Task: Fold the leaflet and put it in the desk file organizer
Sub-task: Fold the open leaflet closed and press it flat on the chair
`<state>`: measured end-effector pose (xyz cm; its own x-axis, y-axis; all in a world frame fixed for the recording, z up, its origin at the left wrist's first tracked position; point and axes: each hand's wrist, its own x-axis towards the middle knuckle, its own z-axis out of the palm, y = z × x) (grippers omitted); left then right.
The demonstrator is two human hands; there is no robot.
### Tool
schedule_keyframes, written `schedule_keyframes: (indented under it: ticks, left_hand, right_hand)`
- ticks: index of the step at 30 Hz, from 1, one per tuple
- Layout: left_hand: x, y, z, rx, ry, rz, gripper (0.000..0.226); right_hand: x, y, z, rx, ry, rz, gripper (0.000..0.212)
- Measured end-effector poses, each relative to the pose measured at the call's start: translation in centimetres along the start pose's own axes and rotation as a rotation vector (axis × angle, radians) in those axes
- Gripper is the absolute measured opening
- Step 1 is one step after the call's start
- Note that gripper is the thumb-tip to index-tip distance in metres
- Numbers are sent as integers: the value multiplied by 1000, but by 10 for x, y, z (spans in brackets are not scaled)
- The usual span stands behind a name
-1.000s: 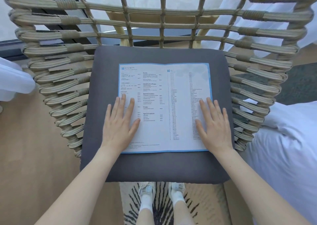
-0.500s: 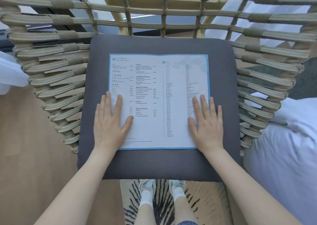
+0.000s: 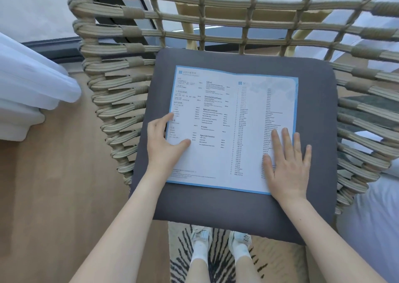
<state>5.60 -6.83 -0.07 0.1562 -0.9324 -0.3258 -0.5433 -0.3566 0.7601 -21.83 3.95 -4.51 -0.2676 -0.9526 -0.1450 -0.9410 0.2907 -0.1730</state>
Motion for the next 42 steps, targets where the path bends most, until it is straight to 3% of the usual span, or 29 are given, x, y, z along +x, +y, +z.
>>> schedule_keyframes:
  ticks: [6,16,24,31,42]
  left_hand:
    - [8,6,-15,-140,-139,-46,64]
    - [-23,60,-14,-222,-217,111,63]
    - [-52,100,17,-38,-275,331,71]
    - [-71,121,56,-28,-303,383,83]
    - [-81,130,132,69,-386,316,53]
  right_hand:
    - [0,-1,-1,8,26,-5,61]
    - [1,9,-22,130,-42,-3,66]
    - [-26,54,-39,148,-76,130,73]
    - [-40,75,-33,193,-75,150,71]
    - [-46,82,-13,349,-22,172,71]
